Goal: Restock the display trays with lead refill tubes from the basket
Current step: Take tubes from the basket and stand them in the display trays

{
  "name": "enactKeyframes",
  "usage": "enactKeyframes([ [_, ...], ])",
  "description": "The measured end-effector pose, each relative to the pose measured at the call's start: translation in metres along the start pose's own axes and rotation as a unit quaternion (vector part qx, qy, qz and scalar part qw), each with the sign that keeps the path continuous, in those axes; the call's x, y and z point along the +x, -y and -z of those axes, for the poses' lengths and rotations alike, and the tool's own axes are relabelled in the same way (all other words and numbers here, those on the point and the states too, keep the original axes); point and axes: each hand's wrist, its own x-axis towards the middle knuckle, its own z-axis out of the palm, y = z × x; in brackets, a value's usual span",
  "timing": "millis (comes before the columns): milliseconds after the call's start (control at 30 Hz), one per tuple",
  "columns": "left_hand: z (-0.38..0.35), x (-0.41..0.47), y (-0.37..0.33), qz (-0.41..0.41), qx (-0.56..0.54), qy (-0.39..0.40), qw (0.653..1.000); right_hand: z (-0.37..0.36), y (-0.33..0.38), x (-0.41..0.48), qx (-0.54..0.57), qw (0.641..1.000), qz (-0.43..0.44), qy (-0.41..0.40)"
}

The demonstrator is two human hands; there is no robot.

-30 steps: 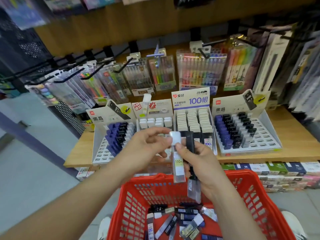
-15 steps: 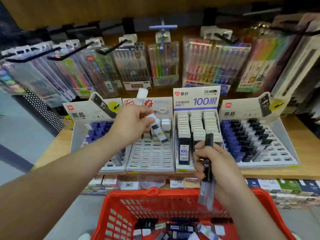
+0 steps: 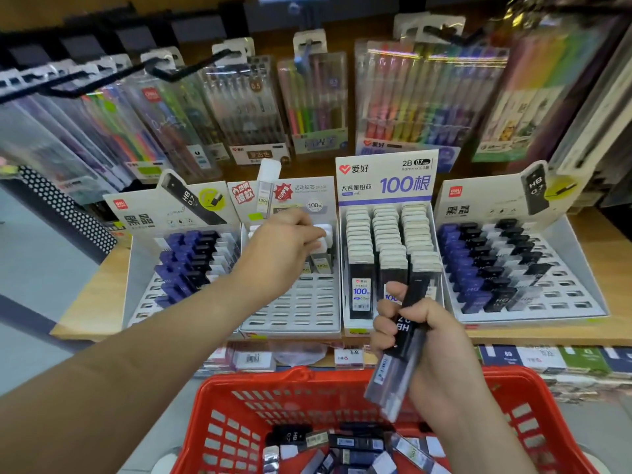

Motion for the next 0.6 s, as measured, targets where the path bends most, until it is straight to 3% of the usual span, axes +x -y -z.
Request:
enactKeyframes([
  [167,0.002,0.011,-0.006,0.025,0.010,-0.007,1.000,-0.004,0.001,-0.005,-0.004,0.999,-0.013,0.030],
  [267,-0.001,0.012,-0.010,-0.004,0.033,0.014,0.999,-0.009,-0.001,-0.009,-0.031,0.998,-0.015,0.047],
  [433,-0.001,0.010,-0.008,0.002,0.037,-0.010,0.999,-0.012,-0.003,-0.011,-0.138,0.990,0.000,0.041],
  [500,0.006,0.010,-0.019,0.084,-0.055,0.012,0.995,-0.012,-0.006,-0.009,-0.167,0.985,0.011,0.040],
  [533,0.012,0.010,-0.027,0.143,-0.152,0.046,0.977,-0.011,-0.007,-0.008,-0.172,0.984,0.011,0.044],
  [600,0.024,0.009,-0.041,0.236,-0.391,0.141,0.879,-0.010,-0.008,-0.007,-0.183,0.982,0.007,0.056],
])
